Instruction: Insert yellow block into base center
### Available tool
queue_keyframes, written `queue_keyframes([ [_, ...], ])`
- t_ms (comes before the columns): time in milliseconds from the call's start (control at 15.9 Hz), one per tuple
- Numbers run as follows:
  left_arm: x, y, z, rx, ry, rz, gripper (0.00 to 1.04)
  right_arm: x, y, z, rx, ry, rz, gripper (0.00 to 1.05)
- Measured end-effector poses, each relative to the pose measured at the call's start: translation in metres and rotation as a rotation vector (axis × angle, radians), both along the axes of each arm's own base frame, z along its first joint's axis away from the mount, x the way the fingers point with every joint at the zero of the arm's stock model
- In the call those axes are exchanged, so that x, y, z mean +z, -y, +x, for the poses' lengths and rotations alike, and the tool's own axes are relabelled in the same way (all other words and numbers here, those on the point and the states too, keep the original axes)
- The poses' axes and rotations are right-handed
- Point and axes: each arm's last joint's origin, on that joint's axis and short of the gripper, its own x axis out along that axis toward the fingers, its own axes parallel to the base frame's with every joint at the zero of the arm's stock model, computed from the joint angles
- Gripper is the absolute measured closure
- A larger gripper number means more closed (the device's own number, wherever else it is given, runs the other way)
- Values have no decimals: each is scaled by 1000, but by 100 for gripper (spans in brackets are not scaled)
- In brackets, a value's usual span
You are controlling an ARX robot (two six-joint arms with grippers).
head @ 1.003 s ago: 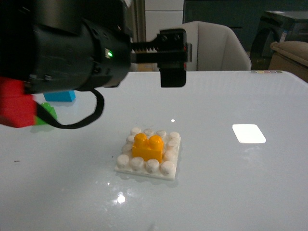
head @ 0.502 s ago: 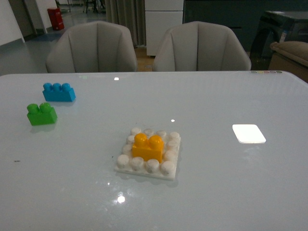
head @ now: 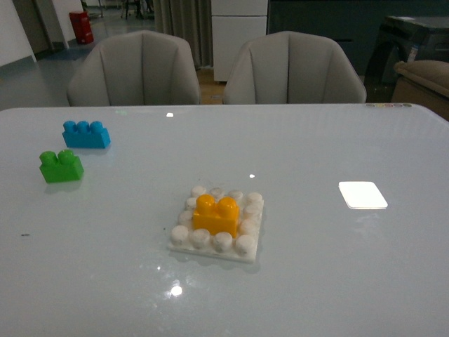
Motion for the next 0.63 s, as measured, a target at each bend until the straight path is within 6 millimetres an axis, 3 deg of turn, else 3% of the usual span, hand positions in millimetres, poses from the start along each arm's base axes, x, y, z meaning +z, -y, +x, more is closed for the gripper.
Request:
queue_keyframes([
  [627, -5, 0, -16, 4, 10, 0, 103, 0, 0, 0, 0, 0, 0, 6],
])
